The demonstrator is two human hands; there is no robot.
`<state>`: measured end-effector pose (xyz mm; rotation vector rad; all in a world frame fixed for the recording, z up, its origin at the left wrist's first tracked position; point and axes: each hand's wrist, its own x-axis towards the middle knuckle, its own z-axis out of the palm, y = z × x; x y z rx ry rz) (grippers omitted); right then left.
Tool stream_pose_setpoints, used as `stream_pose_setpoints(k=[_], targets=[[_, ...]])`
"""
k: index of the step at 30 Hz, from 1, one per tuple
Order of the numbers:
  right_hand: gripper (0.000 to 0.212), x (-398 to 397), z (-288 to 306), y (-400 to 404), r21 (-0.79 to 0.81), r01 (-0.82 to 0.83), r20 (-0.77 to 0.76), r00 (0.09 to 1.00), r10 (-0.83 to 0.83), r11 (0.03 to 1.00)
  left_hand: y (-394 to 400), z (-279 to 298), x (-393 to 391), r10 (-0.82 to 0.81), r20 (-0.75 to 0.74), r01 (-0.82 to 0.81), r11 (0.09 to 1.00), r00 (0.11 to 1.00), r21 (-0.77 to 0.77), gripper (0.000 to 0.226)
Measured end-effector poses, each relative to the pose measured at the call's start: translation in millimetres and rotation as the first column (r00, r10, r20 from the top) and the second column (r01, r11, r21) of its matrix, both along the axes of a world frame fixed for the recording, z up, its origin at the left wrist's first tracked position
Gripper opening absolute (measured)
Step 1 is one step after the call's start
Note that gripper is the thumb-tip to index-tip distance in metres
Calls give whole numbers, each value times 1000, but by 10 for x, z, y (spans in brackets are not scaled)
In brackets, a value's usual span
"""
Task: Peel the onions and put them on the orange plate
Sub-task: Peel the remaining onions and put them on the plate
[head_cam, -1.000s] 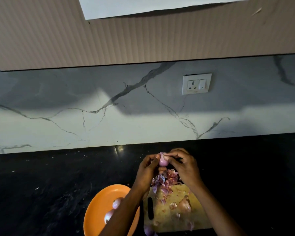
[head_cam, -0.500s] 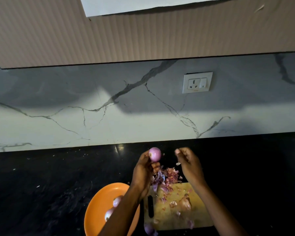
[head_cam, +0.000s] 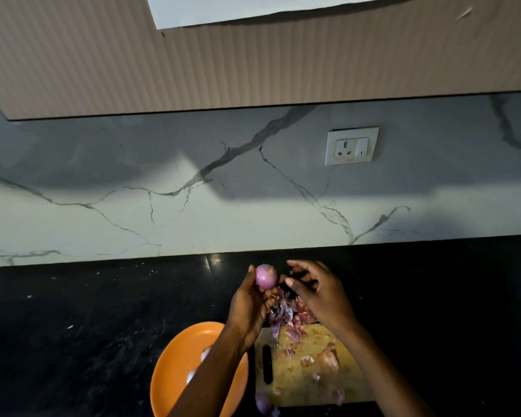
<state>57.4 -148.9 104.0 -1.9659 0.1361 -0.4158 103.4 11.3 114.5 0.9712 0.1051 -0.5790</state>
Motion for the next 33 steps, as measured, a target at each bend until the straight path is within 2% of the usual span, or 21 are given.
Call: stream_pose_setpoints(k=[4, 8, 16, 19, 22, 24, 27, 28, 31, 33], targets=[[32, 10, 13, -11, -27, -7, -4, 1000, 7, 1000, -7, -6, -21, -19, 32, 17, 999, 999, 50, 40], [31, 30, 4, 12, -77, -16, 61, 998, 21, 997, -35, -19, -11, 49, 114, -61, 993, 992, 102, 32], [13, 86, -3, 72, -38, -38, 168, 985, 44, 999, -62, 9, -48, -41, 179, 17, 991, 983, 136, 41], [18, 83, 6, 94, 21, -29, 128, 991, 26, 999, -81, -6, -48, -39, 195, 14, 992, 980, 128, 40], [6, 85, 39, 123, 185, 16, 50, 998, -26, 983, -75, -16, -30, 8, 179, -26, 995, 984, 100, 44], [13, 82, 53, 114, 243, 92, 30, 994, -103, 966, -52, -25, -9, 13, 178, -29, 996, 984, 86, 44], [36, 67, 45, 63, 167, 152, 3, 988, -155, 974, -41, -60, 17, 14, 170, -28, 996, 985, 81, 41], [35, 55, 40, 59, 140, 133, 1, 991, -134, 981, -44, -66, 21, 22, 161, -35, 996, 987, 82, 38], [10, 48, -11, 67, 142, 35, 14, 999, -38, 989, -64, -111, 20, 27, 149, -42, 994, 988, 98, 31], [16, 39, -38, 77, 153, -8, 9, 1000, 7, 988, -75, -134, 14, 18, 166, -37, 993, 986, 110, 25]])
